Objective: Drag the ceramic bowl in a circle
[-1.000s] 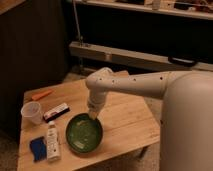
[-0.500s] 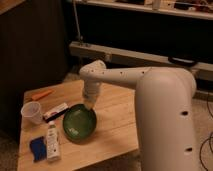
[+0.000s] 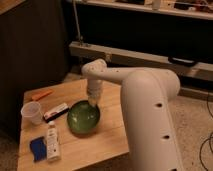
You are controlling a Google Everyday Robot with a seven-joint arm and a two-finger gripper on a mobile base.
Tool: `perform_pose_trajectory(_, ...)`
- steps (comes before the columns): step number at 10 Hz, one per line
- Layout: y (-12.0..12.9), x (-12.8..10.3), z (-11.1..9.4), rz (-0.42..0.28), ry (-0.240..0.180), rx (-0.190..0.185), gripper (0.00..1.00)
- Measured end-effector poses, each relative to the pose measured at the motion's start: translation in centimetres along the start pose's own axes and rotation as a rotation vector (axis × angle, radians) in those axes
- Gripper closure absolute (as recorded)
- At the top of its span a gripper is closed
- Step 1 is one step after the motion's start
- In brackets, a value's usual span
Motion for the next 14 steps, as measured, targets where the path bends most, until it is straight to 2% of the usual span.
perform_pose_trajectory(3, -5.9, 4.0, 1.4, 0.104, 0.051, 0.013, 1.00)
perform_pose_trajectory(6, -10.1, 8.5, 1.8, 0.184, 0.073, 0.027, 1.00)
perform_pose_trajectory(9, -12.5, 13.3, 2.1, 0.241, 0.078, 0.040, 1.00)
perform_pose_trajectory(14, -13.9, 20.4, 1.0, 0.308, 0.052, 0.043, 1.00)
